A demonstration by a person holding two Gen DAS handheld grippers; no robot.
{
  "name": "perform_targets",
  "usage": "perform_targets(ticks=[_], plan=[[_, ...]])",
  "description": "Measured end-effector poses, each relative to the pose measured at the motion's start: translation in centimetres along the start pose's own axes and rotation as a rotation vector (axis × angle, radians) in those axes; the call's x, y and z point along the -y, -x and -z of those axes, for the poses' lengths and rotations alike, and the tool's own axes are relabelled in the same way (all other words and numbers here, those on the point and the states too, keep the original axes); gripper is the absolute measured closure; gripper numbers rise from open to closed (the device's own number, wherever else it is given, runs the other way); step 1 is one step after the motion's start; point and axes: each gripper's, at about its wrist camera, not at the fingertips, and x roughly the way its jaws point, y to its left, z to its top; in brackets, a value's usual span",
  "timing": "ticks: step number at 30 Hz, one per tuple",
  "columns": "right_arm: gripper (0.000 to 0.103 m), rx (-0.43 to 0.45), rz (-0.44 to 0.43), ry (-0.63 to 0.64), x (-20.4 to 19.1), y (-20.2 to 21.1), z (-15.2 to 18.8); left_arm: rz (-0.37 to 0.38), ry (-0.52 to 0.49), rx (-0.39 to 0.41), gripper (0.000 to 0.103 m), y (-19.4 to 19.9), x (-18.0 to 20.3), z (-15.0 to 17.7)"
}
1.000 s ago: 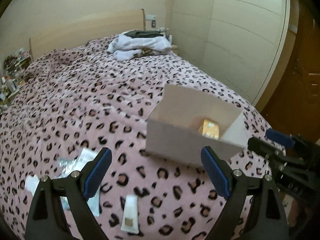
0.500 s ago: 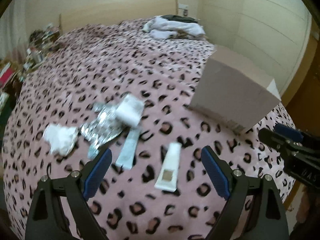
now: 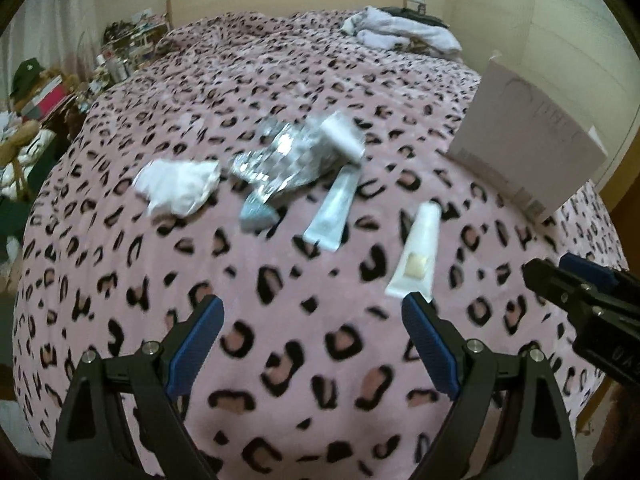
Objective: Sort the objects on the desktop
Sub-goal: 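Withdraw both tools from the white box back over the remaining items, then grasp the white lotion tube with the right tool while the left tool grasps the blue-grey stone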
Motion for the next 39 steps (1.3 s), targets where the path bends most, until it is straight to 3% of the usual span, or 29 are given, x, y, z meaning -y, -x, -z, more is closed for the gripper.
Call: perform_targets(ticks=[10, 25, 31, 39], plan=[[0.043, -0.048, 0.006, 0.017, -2.4, -1.8, 2.1, -0.079, 0.042, -0.015, 0.011, -0.5, -2.8, 2.1], [0.043, -0.110, 0.009, 0.021, -4.4, -4.7, 3.1, -0.097, 0.101, -0.046, 0.011, -2.2, -6.4, 2.7], [0.043, -0.120, 0.020, -0.002, -4.0, -6.0, 2.8, -0.078, 0.112, -0.045, 0.011, -3.7, -7.2, 1.6], [0.043, -0.111, 0.040, -0.066, -2.7, -8.4, 1.1, -0.027, 0.144, -0.015, 0.007, -7.4, -8.3, -2.5]])
